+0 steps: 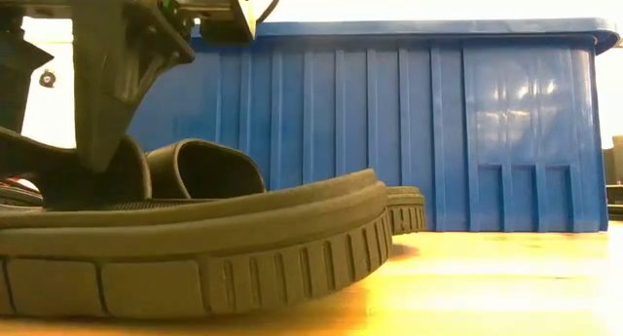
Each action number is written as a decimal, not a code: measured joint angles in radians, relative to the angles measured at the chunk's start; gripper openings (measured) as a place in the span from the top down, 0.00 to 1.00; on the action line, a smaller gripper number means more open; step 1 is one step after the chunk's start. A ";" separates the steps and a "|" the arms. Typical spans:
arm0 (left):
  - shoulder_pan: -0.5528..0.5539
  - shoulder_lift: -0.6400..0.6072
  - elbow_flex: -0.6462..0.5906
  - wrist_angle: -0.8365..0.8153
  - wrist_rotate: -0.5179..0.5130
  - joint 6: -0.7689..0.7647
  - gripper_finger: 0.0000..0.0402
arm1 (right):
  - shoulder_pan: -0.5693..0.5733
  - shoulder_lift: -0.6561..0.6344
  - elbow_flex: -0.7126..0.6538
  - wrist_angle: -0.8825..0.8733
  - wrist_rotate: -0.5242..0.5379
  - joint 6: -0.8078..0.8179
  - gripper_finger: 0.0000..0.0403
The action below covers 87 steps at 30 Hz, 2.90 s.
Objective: Pick and place slides into bin
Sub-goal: Put the black slide into the blue container
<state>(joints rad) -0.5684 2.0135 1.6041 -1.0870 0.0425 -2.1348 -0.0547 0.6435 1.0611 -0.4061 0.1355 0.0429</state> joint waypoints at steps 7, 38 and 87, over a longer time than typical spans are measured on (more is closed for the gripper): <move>0.000 0.001 0.007 -0.003 0.003 0.012 0.53 | 0.000 -0.001 0.000 0.000 -0.004 -0.003 0.44; 0.004 0.007 0.016 0.024 0.056 0.199 0.97 | 0.000 -0.002 -0.001 0.000 -0.004 -0.082 0.44; 0.020 0.002 -0.074 0.054 -0.014 0.162 0.54 | 0.000 -0.002 -0.001 -0.001 -0.004 -0.089 0.44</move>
<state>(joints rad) -0.5488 2.0155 1.5306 -1.0329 0.0287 -1.9724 -0.0545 0.6418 1.0603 -0.4072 0.1314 -0.0456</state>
